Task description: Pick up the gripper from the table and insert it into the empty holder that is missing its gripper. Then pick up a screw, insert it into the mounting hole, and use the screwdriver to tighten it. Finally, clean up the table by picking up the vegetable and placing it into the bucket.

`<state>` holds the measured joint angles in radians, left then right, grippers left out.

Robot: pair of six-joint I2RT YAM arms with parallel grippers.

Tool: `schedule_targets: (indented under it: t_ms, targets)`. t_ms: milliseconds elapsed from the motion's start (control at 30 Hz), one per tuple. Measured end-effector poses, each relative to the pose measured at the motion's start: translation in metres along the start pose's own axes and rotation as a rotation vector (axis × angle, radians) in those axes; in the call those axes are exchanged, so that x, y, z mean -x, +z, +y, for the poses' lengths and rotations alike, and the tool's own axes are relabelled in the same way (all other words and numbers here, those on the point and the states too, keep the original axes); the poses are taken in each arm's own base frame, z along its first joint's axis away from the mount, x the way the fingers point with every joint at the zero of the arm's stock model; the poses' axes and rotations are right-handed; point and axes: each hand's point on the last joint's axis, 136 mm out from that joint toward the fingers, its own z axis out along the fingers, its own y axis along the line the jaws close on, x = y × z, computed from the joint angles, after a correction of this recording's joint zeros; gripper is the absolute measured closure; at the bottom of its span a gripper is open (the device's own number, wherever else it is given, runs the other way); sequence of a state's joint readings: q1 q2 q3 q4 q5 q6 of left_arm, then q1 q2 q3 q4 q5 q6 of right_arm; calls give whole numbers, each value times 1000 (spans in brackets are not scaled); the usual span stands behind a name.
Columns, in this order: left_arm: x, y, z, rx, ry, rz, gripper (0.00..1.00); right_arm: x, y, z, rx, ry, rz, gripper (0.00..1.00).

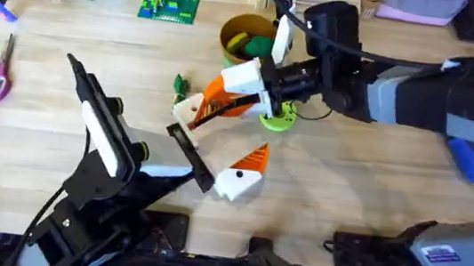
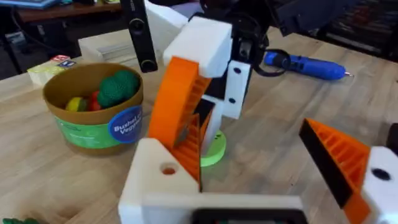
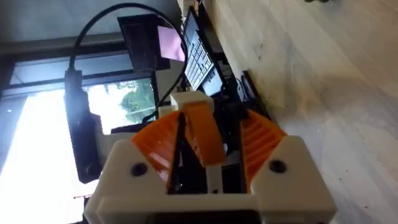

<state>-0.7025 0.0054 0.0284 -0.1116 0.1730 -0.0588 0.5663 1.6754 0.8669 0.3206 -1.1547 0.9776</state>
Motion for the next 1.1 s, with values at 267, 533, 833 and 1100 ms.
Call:
schedule_targets:
  t_ms: [267, 533, 833, 1100]
  targets:
    - [0, 0, -8, -41, 0, 2, 9, -7, -3, 17, 34, -30, 25, 422]
    - [0, 0, -9, -49, 0, 3, 8, -8, -4, 18, 41, -28, 34, 353]
    - [0, 0, -9, -51, 0, 3, 9, 4, -22, 5, 14, -7, -21, 65]
    - [-1, 0, -9, -51, 0, 3, 8, 33, -62, -15, -39, -64, -160, 44]
